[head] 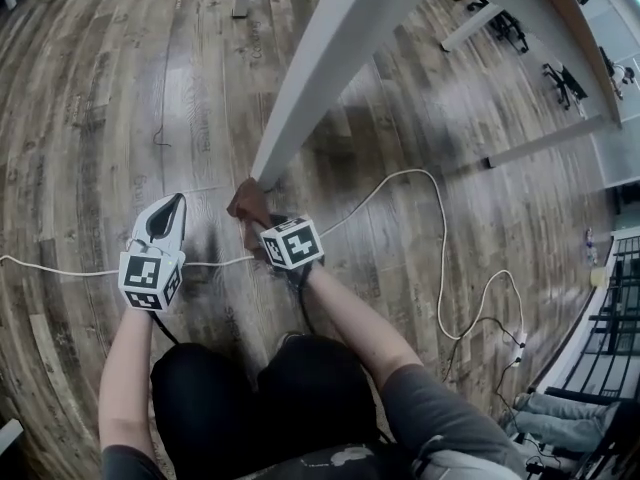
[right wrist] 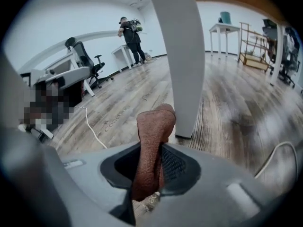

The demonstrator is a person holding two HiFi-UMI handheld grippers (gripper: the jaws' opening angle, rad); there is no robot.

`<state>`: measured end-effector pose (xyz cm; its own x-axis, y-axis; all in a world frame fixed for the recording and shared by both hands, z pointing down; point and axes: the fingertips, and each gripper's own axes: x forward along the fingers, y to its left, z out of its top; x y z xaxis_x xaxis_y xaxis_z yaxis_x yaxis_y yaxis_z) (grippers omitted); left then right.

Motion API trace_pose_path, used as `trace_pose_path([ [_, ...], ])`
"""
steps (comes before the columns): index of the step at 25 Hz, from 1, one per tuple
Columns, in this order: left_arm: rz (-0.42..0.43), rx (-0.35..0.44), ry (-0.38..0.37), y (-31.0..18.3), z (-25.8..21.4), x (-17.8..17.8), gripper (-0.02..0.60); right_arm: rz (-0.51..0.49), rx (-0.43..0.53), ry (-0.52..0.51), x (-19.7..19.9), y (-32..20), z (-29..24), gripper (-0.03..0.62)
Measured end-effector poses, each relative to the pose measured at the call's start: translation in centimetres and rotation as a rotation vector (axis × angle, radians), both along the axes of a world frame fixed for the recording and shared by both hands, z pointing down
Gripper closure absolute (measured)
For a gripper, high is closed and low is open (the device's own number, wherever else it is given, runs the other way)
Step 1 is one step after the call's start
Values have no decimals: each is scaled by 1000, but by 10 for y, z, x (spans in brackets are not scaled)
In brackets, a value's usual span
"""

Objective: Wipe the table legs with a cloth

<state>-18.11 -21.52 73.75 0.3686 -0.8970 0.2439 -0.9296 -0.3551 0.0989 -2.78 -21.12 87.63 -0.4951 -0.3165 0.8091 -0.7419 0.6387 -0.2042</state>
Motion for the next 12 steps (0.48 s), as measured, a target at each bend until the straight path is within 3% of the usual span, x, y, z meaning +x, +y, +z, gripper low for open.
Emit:
trace_pose_path([
  [7,-50,152,-34,-39,-95,-24,561,-285,368,-176,-9,24,-155,507],
  [9,-65,194,-14,-46,-130,-29,561,-302,470,-214,-9,20,-208,507],
  [12,-50,256,27,-49,-176,-18,561,-252,606,-290,-2,5,-285,505],
])
